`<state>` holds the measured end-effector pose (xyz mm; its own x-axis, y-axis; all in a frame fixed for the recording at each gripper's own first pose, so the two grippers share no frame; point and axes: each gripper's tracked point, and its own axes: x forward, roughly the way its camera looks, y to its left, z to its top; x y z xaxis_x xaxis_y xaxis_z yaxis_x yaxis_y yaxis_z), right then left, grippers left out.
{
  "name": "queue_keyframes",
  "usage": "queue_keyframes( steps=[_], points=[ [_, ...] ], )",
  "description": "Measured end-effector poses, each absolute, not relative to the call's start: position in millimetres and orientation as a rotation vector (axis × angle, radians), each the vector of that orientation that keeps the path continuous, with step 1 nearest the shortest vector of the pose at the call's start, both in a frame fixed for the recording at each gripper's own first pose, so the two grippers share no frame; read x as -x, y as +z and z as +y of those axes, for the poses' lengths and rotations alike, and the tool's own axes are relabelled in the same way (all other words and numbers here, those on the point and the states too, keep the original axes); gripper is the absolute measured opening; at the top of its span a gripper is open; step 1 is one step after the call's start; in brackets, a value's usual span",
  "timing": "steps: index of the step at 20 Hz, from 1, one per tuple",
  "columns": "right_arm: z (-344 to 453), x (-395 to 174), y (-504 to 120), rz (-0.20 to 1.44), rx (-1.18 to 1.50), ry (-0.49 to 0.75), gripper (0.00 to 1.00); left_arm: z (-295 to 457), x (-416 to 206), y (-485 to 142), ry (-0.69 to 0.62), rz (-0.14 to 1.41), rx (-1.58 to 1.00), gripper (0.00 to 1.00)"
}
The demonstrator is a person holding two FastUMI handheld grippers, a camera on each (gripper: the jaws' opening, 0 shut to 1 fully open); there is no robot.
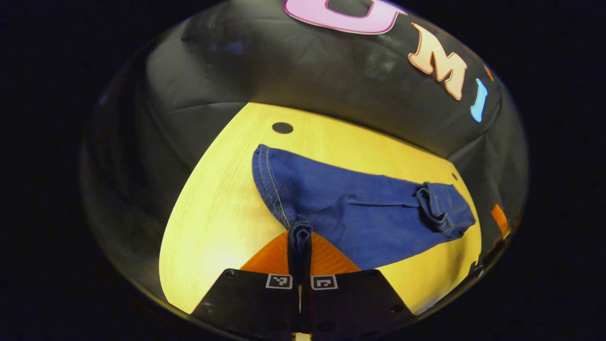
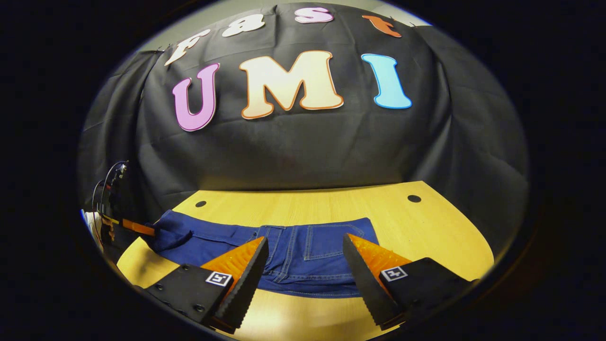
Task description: Grasp the waist and the cuffs of the jeans and fold them to make the two legs overlap; first hold the waist and fold one-third of the jeans toward the cuffs, then hold the cuffs and fold the remaining one-third in the same direction to finish folding.
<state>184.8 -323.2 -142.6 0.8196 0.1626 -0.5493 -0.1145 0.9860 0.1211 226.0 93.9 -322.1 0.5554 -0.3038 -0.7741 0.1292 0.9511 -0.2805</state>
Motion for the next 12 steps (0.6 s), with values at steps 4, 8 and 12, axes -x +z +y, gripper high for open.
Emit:
queue_keyframes(
  steps=[4,8,12],
  points=[
    [-344.8,-188.4,-125.1,0.570,-0.081,0.171,0.98,46.0,-227.6,-276.5,-0.317,0.872,0.196,0.00],
    [-370.1,-187.6,-109.6,0.546,-0.072,0.183,0.98,-2.2,-230.3,-242.2,-0.361,0.823,0.208,0.00],
    [-398.2,-185.3,-99.1,0.532,-0.088,0.176,0.98,-52.9,-227.1,-219.0,-0.416,0.785,0.228,0.00]
  ],
)
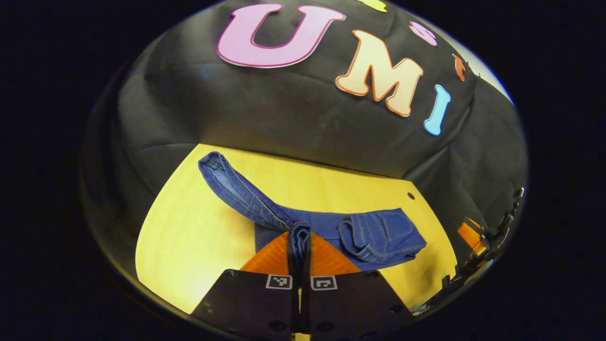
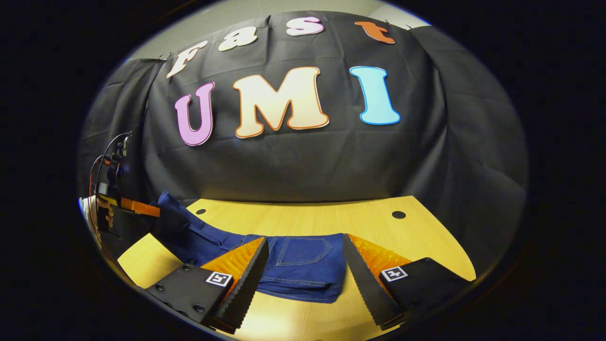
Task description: Grasp the waist and the cuffs of the jeans and fold them to make the two legs overlap; first hold the waist and fold one-third of the jeans toward the cuffs, then hold the cuffs and fold the remaining one-third in the same direction to finish folding.
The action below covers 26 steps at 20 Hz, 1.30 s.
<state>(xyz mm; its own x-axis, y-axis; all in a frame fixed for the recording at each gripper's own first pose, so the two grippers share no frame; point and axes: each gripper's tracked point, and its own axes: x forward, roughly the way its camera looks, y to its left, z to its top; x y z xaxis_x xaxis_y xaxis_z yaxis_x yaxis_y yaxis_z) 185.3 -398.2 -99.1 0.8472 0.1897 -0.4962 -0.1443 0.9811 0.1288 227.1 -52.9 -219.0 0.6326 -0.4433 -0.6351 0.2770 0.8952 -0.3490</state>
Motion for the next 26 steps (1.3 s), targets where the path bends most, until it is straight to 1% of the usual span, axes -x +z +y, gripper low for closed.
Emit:
queue_keyframes(
  steps=[9,17,22,26],
  points=[
    [-477.1,-170.1,-84.4,0.509,-0.078,0.124,0.98,-184.1,-235.9,-192.3,-0.565,0.729,0.230,0.00],
    [-546.1,-154.2,-82.2,0.522,-0.052,0.045,0.98,-287.0,-229.7,-206.0,-0.691,0.721,0.260,0.00],
    [-567.5,-142.8,-90.0,0.546,-0.035,0.034,0.98,-338.6,-211.7,-251.6,-0.735,0.775,0.258,0.00],
    [-579.1,-137.3,-94.2,0.557,-0.022,0.042,0.98,-360.7,-193.6,-292.7,-0.724,0.821,0.218,0.00]
  ],
)
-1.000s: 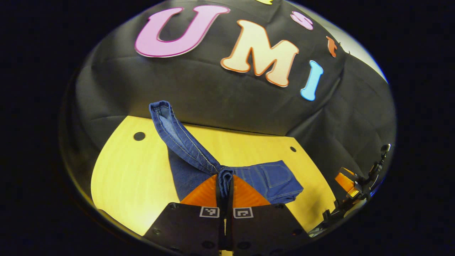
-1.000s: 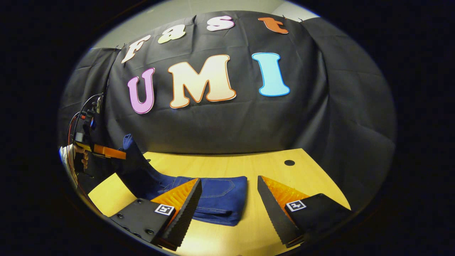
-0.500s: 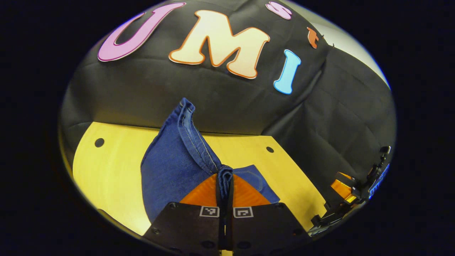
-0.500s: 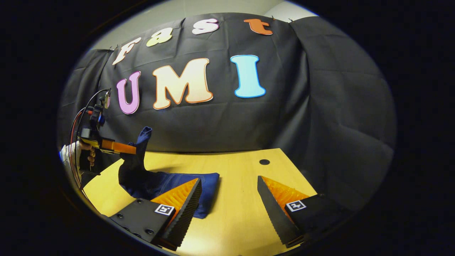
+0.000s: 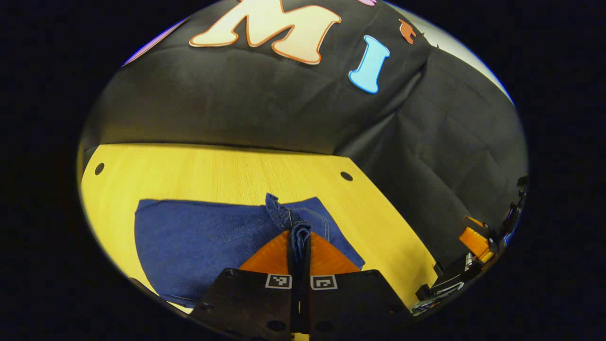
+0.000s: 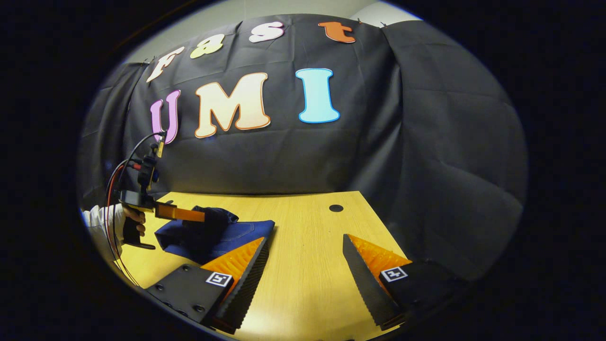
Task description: Grasp the waist and the cuffs of the jeans and fold them to make the two legs overlap; first hold the waist and fold one-third of the jeans toward the cuffs, then hold the cuffs and fold the remaining one-third in the same direction to finish folding.
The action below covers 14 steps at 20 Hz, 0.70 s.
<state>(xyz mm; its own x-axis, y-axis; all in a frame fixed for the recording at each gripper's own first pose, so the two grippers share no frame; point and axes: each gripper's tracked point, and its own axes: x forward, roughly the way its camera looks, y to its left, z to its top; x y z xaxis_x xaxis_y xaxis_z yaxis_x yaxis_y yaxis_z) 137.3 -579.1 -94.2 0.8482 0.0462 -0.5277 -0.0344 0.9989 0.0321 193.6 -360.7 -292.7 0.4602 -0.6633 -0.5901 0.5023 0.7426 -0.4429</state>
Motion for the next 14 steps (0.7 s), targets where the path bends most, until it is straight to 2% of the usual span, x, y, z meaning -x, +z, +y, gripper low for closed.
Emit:
queue_keyframes(
  steps=[4,5,6,7,8,11,14],
  points=[
    [-580.6,-133.3,-99.2,0.567,-0.032,0.064,0.98,-361.4,-181.3,-329.0,-0.653,0.871,0.178,0.00],
    [-579.2,-133.4,-99.8,0.569,-0.033,0.074,0.93,-360.5,-177.8,-333.3,-0.640,0.872,0.171,0.01],
    [-576.4,-133.9,-99.8,0.570,-0.035,0.084,0.98,-360.9,-176.3,-333.4,-0.635,0.857,0.171,0.03],
    [-573.1,-134.7,-96.1,0.562,-0.041,0.092,0.98,-361.5,-173.3,-328.5,-0.632,0.833,0.177,0.05],
    [-568.4,-136.1,-90.4,0.549,-0.048,0.099,0.98,-363.1,-169.6,-316.5,-0.646,0.806,0.196,0.29],
    [-540.2,-141.3,-54.2,0.447,-0.069,0.126,0.98,-335.5,-166.4,-260.5,-0.567,0.642,0.159,0.99],
    [-501.8,-139.3,-10.5,0.323,-0.075,0.143,0.98,-284.8,-155.6,-191.0,-0.454,0.453,0.104,0.96]
  ],
)
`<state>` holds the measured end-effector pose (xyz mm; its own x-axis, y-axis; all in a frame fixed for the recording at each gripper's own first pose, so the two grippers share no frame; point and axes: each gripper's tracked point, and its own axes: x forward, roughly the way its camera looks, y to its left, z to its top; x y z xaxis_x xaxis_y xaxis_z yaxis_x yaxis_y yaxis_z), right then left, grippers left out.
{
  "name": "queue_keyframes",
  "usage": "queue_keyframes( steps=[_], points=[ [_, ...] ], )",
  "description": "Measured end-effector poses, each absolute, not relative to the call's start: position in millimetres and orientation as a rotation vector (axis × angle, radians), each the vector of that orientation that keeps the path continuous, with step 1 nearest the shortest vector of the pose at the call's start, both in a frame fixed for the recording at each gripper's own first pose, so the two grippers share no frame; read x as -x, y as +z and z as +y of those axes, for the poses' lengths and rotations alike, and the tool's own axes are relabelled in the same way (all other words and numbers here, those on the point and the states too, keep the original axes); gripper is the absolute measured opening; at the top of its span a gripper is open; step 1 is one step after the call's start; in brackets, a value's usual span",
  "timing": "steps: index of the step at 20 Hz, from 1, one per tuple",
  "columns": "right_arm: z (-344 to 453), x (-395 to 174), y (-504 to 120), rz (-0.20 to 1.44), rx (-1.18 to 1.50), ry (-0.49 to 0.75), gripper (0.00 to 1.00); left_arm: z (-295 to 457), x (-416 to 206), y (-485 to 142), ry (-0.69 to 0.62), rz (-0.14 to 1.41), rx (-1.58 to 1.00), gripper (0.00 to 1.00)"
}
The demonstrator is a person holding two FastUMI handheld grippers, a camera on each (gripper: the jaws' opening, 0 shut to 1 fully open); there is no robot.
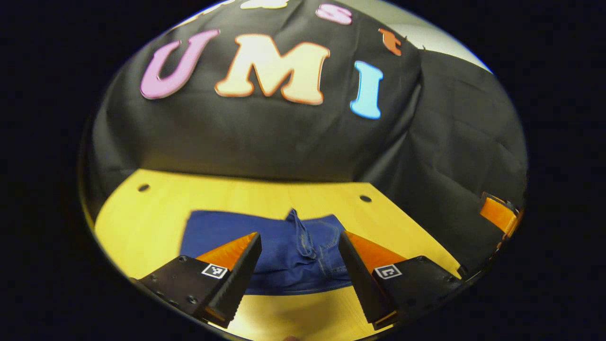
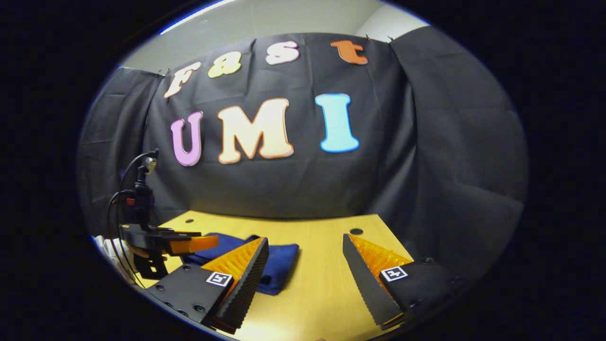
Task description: Grasp the waist and the cuffs of the jeans and fold them to make the two legs overlap; first hold the waist and fold one-third of the jeans toward the cuffs, then hold the cuffs and fold the remaining one-third in the same direction to finish folding.
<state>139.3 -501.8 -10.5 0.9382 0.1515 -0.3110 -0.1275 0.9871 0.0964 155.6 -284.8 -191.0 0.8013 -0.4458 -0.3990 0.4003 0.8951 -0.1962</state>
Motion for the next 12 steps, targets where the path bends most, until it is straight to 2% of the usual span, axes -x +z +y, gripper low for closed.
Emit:
queue_keyframes(
  steps=[3,4,5,6,7,9,10,12],
  points=[
    [-458.0,-124.6,33.5,0.212,-0.114,0.166,0.98,-231.9,-133.0,-139.3,-0.364,0.338,0.059,0.98],
    [-444.5,-120.4,44.9,0.182,-0.128,0.176,0.98,-213.7,-124.2,-124.7,-0.335,0.309,0.044,0.94],
    [-432.9,-113.6,55.4,0.169,-0.144,0.186,0.93,-195.7,-117.1,-110.7,-0.306,0.280,0.031,0.95],
    [-423.5,-108.5,62.3,0.145,-0.156,0.187,0.97,-181.9,-108.0,-100.2,-0.291,0.259,0.017,0.95],
    [-416.1,-103.4,66.8,0.138,-0.166,0.186,0.97,-168.4,-100.1,-89.1,-0.273,0.235,0.006,0.94],
    [-399.5,-92.4,77.6,0.122,-0.177,0.198,0.93,-147.7,-85.6,-75.3,-0.251,0.211,-0.005,0.95],
    [-394.8,-87.9,82.6,0.116,-0.178,0.202,0.97,-140.7,-79.1,-71.6,-0.242,0.204,-0.007,0.95],
    [-387.1,-80.0,92.9,0.093,-0.174,0.203,0.97,-127.7,-68.7,-66.0,-0.229,0.198,-0.006,0.95]
  ],
)
